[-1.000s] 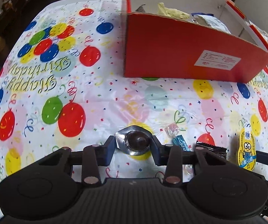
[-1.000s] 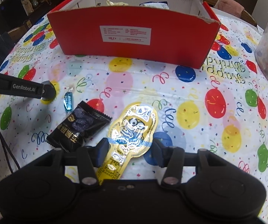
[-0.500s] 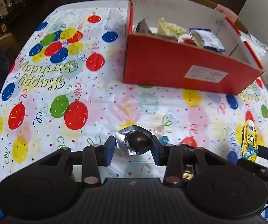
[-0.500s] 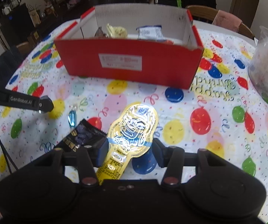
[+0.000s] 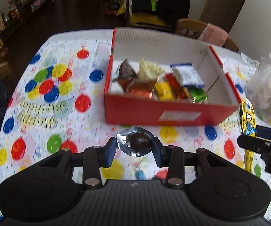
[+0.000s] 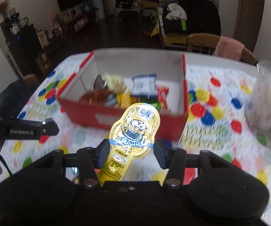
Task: Organize snacks
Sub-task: 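Carry both snacks into the red box and open both tools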
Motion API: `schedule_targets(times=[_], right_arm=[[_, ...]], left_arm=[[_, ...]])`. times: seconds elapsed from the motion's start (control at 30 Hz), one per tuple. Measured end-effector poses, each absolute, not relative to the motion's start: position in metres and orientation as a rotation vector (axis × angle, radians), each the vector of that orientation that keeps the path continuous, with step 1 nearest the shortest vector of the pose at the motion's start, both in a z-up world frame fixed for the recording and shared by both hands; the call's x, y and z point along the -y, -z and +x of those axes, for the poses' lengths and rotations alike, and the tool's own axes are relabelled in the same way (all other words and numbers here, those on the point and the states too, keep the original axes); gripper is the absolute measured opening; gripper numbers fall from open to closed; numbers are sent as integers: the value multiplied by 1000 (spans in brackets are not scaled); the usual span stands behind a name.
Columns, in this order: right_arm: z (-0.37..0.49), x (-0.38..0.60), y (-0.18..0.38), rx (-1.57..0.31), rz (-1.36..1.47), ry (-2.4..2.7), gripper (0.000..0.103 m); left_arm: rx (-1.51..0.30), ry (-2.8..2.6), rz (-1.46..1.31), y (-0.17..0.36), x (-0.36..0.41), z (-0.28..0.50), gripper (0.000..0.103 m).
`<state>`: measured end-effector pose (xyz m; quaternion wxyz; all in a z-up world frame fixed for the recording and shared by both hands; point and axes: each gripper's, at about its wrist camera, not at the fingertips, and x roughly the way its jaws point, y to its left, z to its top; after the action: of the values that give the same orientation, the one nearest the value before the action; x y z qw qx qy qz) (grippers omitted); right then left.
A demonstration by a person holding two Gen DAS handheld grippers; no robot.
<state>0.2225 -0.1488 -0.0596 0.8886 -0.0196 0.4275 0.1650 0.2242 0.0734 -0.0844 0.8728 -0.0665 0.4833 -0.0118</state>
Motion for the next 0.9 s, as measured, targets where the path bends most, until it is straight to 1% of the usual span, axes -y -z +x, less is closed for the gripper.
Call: schedule_targets(times=[0.23,0.4,0.67,0.9], right_arm=[[259,152,42,-848,-49,-352,49],[289,149,34,-830,-76,-356,49],[342,136,43,-881,-53,-383,49],[375,114,71,-945,-107,-383,49]], left_arm=[[-935,19,-107,60,-67,259,40],[-912,3,-84,53,-65,290,40],[-954,3,-70,64,-70,341,40],[-1022,2,-26,85,-68,375,40]])
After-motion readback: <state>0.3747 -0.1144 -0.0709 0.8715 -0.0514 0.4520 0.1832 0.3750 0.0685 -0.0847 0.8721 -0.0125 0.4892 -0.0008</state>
